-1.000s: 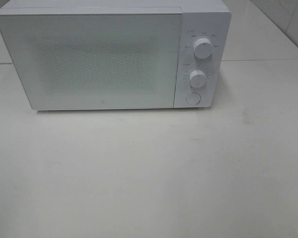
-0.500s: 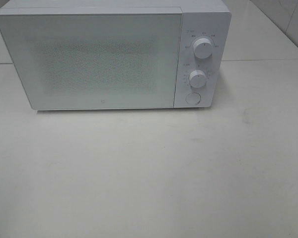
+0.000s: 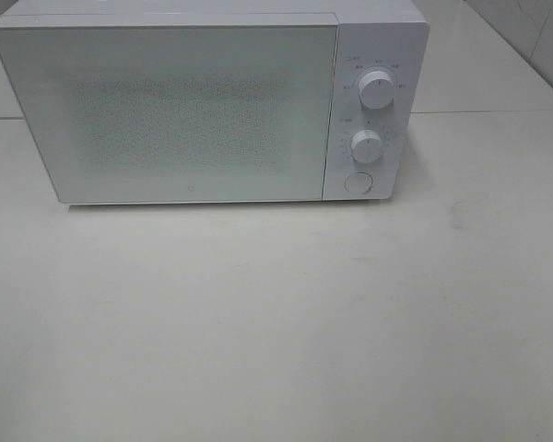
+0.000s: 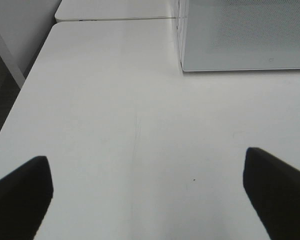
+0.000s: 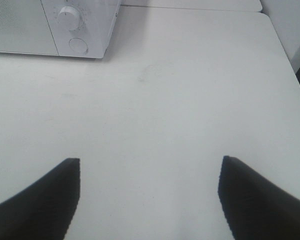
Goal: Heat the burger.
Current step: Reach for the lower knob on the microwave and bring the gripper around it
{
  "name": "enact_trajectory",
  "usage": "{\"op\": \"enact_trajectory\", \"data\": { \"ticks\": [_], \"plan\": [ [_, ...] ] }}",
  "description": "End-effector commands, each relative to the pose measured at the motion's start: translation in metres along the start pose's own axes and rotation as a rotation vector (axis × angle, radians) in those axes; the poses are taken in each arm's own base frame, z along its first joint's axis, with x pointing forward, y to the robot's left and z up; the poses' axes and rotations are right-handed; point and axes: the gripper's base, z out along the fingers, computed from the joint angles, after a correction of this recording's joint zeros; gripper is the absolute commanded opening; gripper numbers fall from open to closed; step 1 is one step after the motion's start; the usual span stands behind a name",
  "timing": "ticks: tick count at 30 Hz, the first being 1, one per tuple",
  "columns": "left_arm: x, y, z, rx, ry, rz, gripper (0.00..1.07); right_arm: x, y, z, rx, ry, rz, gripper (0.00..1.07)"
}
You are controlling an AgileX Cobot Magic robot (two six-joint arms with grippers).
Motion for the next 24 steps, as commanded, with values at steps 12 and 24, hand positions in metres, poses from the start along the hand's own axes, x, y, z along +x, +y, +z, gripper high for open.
{"op": "enact_trajectory", "data": {
  "ticks": [12,24],
  "plan": [
    [0.001,0.000,-0.003,-0.005,-0.038,-0.007,0.98,-0.004,0.001,-0.005,-0.005,-0.049,0.017,0.74],
    [0.001,0.000,-0.003,-0.005,-0.038,-0.007,0.98,-0.030,0.003,0.014,-0.008,-0.026,0.012,0.74]
  ]
}}
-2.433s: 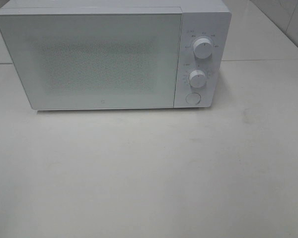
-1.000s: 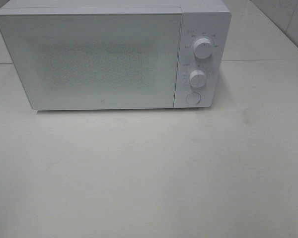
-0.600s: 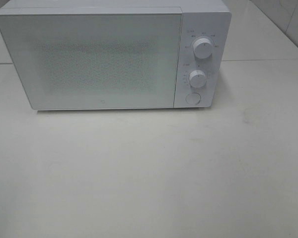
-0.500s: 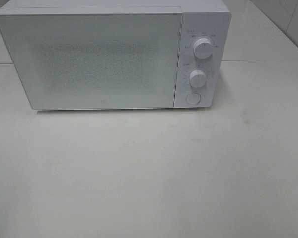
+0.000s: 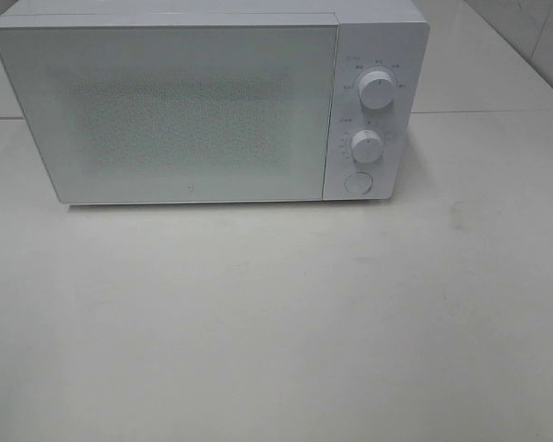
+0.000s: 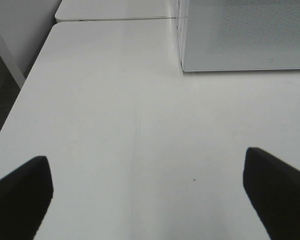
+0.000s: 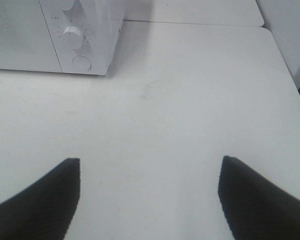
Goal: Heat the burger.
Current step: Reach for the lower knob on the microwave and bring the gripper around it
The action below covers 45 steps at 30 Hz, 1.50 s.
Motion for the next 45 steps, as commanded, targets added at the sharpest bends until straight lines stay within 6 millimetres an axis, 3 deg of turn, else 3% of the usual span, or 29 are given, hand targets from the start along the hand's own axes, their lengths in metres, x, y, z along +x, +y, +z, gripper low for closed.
{"op": "enact_trajectory", "data": {
  "ticks": [1,12,17,23,45],
  "plan": [
    [0.001,0.000,-0.003,-0.005,-0.038,-0.007,0.98,-0.012,0.001,0.011,-0.001,-0.004,0.007,0.74],
    [0.001,0.000,-0.003,-0.005,-0.038,-0.007,0.98,-0.037,0.004,0.043,-0.009,0.001,0.003,0.74],
    [0.001,0.000,-0.003,-0.005,-0.038,-0.007,0.98,-0.048,0.006,0.067,-0.013,0.035,0.001,0.74],
    [0.001,0.000,-0.003,-0.005,-0.038,-0.007,0.98,-0.054,0.007,0.079,-0.015,0.035,0.027,0.74],
    [0.001,0.000,-0.003,-0.005,-0.038,-0.007,0.98,-0.073,0.014,0.165,-0.039,0.013,0.024,0.74]
  ]
}}
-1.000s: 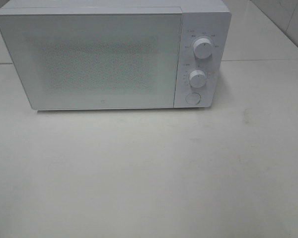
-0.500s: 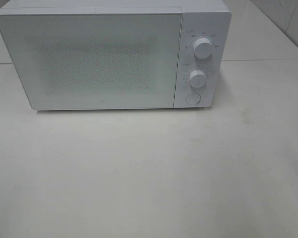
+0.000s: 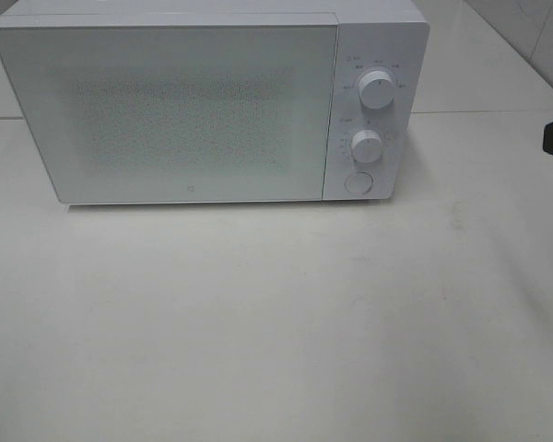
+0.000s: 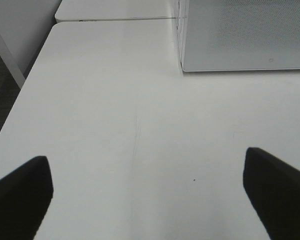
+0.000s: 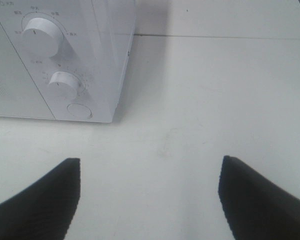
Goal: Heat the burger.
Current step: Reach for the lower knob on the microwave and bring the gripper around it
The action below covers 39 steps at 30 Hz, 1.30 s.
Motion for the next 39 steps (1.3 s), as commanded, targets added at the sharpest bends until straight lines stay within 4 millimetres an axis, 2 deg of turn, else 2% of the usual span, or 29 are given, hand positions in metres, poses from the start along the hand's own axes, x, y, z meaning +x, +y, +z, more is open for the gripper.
{"op": "enact_trajectory", "data": {
  "ticks": [1,6,16,21,27,39],
  "plan": [
    [0.001,0.000,-0.003,-0.005,-0.038,-0.007,0.98,-0.004,0.000,0.007,0.000,-0.038,0.001,0.74],
    [0.001,0.000,-0.003,-0.005,-0.038,-0.007,0.98,-0.010,0.002,0.028,-0.016,-0.107,-0.023,0.74],
    [0.001,0.000,-0.003,-0.005,-0.038,-0.007,0.98,-0.016,0.005,0.056,-0.042,-0.230,-0.028,0.74],
    [0.001,0.000,-0.003,-0.005,-0.038,-0.007,0.98,-0.003,0.012,0.064,-0.057,-0.279,-0.015,0.74],
    [0.001,0.000,-0.003,-0.005,-0.038,-0.005,0.98,0.019,0.033,0.068,-0.056,-0.333,-0.096,0.74],
    [0.001,0.000,-0.003,-0.005,-0.038,-0.005,0.98,0.037,0.060,0.085,0.031,-0.359,-0.084,0.74]
  ]
}}
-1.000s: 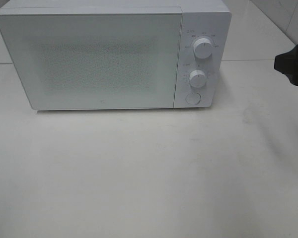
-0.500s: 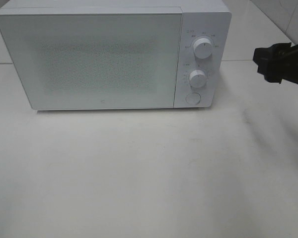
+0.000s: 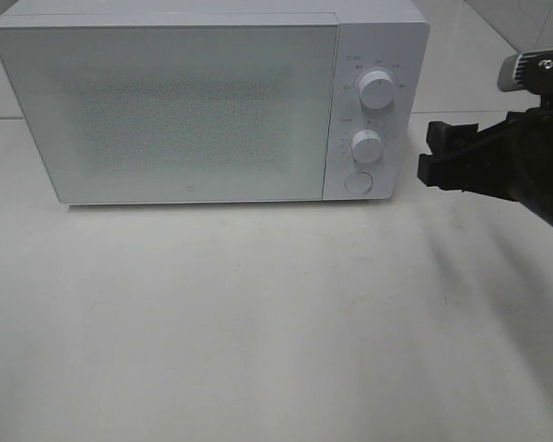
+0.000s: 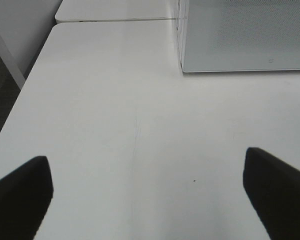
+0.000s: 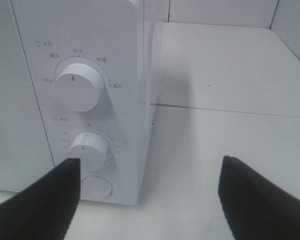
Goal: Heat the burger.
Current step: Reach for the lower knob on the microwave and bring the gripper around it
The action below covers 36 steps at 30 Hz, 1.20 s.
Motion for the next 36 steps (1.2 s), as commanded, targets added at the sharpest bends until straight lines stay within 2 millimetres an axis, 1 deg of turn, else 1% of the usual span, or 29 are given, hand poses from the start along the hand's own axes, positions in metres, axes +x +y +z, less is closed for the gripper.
{"op": "enact_trajectory", "data": {
  "ticks": [1,8,10,13,15,16,18,23,28,32,34,36],
  "plan": [
    [0.001,0.000,-0.003,-0.005,-0.036,-0.005,0.98,0.006,0.013,0.002,0.046,-0.039,0.000,0.74],
    [0.001,0.000,-0.003,-0.005,-0.036,-0.005,0.98,0.018,0.026,0.004,0.098,-0.041,0.017,0.74],
    [0.001,0.000,-0.003,-0.005,-0.036,-0.005,0.98,0.026,0.037,0.002,0.091,-0.027,0.006,0.74],
    [0.001,0.000,-0.003,-0.005,-0.036,-0.005,0.98,0.028,0.040,0.002,0.087,-0.023,0.002,0.74],
    [0.001,0.000,-0.003,-0.005,-0.036,-0.005,0.98,0.033,0.047,0.003,0.073,-0.011,-0.005,0.74],
    [0.001,0.000,-0.003,-0.005,-0.036,-0.005,0.98,0.033,0.047,0.003,0.073,-0.011,-0.005,0.74],
    [0.001,0.000,-0.003,-0.005,-0.036,-0.005,0.98,0.032,0.054,0.009,0.062,0.003,0.003,0.74],
    [0.001,0.000,-0.003,-0.005,-0.036,-0.005,0.98,0.027,0.057,0.012,0.059,-0.015,0.015,0.74],
    [0.001,0.000,-0.003,-0.005,-0.036,-0.005,0.98,0.027,0.055,0.012,0.069,-0.025,0.021,0.74],
    [0.001,0.000,-0.003,-0.005,-0.036,-0.005,0.98,0.029,0.055,0.014,0.079,-0.030,0.009,0.74],
    [0.001,0.000,-0.003,-0.005,-0.036,-0.005,0.98,0.037,0.057,0.020,0.095,-0.029,0.007,0.74],
    [0.001,0.000,-0.003,-0.005,-0.036,-0.005,0.98,0.038,0.058,0.021,0.095,-0.024,0.009,0.74]
  ]
}}
